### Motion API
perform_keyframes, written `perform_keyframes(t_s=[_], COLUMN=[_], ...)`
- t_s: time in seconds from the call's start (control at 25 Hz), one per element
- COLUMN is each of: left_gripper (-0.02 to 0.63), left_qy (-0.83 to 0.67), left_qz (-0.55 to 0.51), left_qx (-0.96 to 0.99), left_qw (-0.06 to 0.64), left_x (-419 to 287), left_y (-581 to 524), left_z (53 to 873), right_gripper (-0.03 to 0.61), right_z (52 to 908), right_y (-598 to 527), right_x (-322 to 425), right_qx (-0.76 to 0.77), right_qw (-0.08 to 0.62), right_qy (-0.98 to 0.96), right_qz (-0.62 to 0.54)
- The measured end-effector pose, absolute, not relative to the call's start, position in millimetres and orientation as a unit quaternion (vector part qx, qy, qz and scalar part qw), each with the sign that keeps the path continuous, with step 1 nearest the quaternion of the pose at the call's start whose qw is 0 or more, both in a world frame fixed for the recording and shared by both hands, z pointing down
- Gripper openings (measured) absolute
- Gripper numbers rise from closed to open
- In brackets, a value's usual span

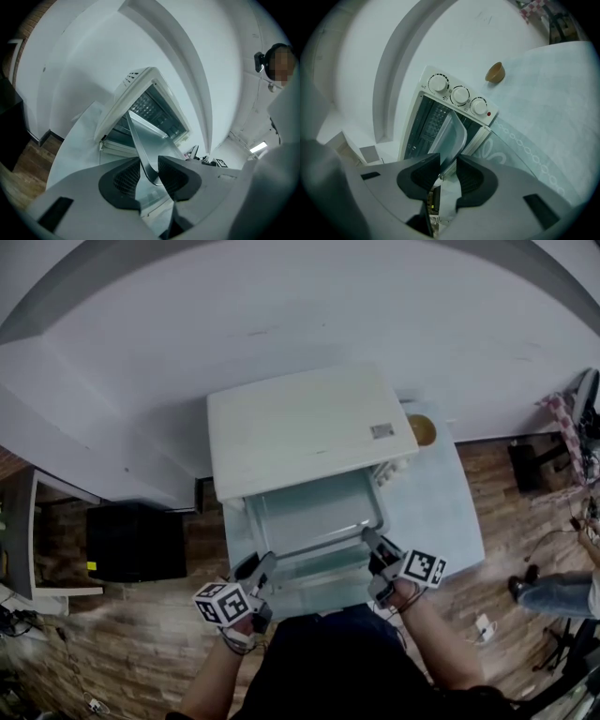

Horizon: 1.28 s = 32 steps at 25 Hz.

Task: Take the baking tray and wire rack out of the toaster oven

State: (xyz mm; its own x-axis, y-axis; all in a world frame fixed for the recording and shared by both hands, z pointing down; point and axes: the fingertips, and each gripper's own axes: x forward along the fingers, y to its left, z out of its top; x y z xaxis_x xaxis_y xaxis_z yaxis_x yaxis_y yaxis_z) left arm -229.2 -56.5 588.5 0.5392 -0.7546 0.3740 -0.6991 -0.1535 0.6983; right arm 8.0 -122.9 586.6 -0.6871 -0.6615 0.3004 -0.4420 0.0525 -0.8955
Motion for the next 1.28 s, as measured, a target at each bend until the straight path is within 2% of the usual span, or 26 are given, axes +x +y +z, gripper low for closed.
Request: perform_keyframes(t_s=[0.12,0.88,1.28], left_gripper=[0.118,0.114,0.114], left_qy=[-0.464,-0.374,-0.351], left_qz=[-0.024,0.007,0.036], left_qx=[0.766,0.807,0.820], left_qw=[0.445,0.457,0.452], left_x=[-226.9,-218.2,-166.5], left_y=[-47.8,8.3,15.9], left_z=[589.6,575.7,581.1], right_gripper=[0.113,0.115,0.114], right_z=[566.1,538.0,550.9], right_y=[-126.8,-46.1,-28.5], right_x=[-0.3,19.3,75.9], right_qx=[-0.342,-0.407,-0.419], right_qw=[0.116,0.095,0.117], right_qy=[0.784,0.778,0.765], right_qz=[-0.505,-0.469,-0.476])
